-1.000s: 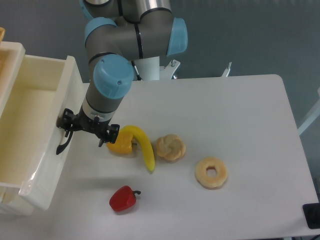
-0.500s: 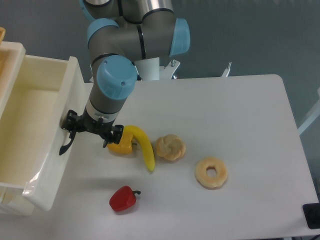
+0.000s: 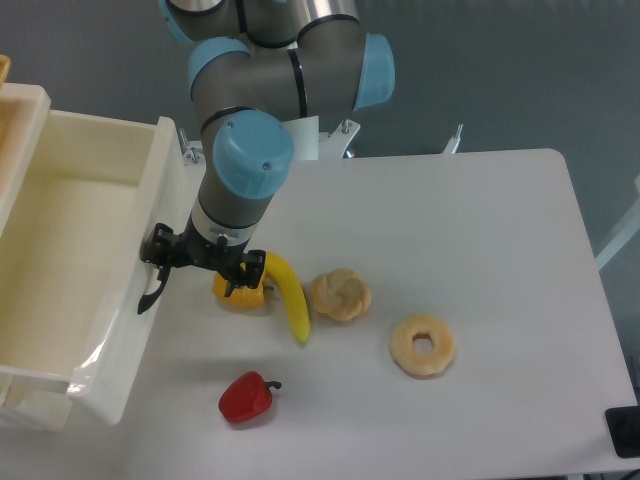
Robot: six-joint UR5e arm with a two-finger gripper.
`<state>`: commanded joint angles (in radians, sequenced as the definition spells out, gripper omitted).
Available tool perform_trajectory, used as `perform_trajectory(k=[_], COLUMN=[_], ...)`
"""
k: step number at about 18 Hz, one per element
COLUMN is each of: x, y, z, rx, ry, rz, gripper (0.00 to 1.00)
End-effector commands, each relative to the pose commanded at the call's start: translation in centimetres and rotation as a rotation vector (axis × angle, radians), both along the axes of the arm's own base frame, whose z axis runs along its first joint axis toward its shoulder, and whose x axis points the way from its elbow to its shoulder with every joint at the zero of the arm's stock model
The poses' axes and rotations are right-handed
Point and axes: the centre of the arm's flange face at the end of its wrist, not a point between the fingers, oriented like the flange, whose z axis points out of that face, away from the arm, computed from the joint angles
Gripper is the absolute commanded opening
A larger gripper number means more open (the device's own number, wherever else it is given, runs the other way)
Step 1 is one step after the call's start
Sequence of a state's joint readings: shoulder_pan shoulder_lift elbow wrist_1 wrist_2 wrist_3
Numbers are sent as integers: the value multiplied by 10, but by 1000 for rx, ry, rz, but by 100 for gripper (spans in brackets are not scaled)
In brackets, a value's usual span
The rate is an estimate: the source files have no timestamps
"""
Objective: Slide open the top white drawer
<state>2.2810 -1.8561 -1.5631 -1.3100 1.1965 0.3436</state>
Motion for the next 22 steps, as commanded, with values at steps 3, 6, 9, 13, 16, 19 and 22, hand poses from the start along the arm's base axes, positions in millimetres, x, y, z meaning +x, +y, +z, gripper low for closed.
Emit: perform_trajectory(k=[3, 6, 9, 13, 16, 19, 22], x=[-13, -25, -41, -88, -124, -159, -191], y=[-5, -10, -18, -37, -54, -75, -89], z=[2, 4, 5, 16, 26, 18, 6], rx=[5, 11, 17, 45, 49, 41, 52], ry=[6, 12, 15, 53, 114, 207, 258], rz=[21, 40, 52, 87, 89, -48, -105], gripper=[100, 100, 100, 100, 100, 100, 100])
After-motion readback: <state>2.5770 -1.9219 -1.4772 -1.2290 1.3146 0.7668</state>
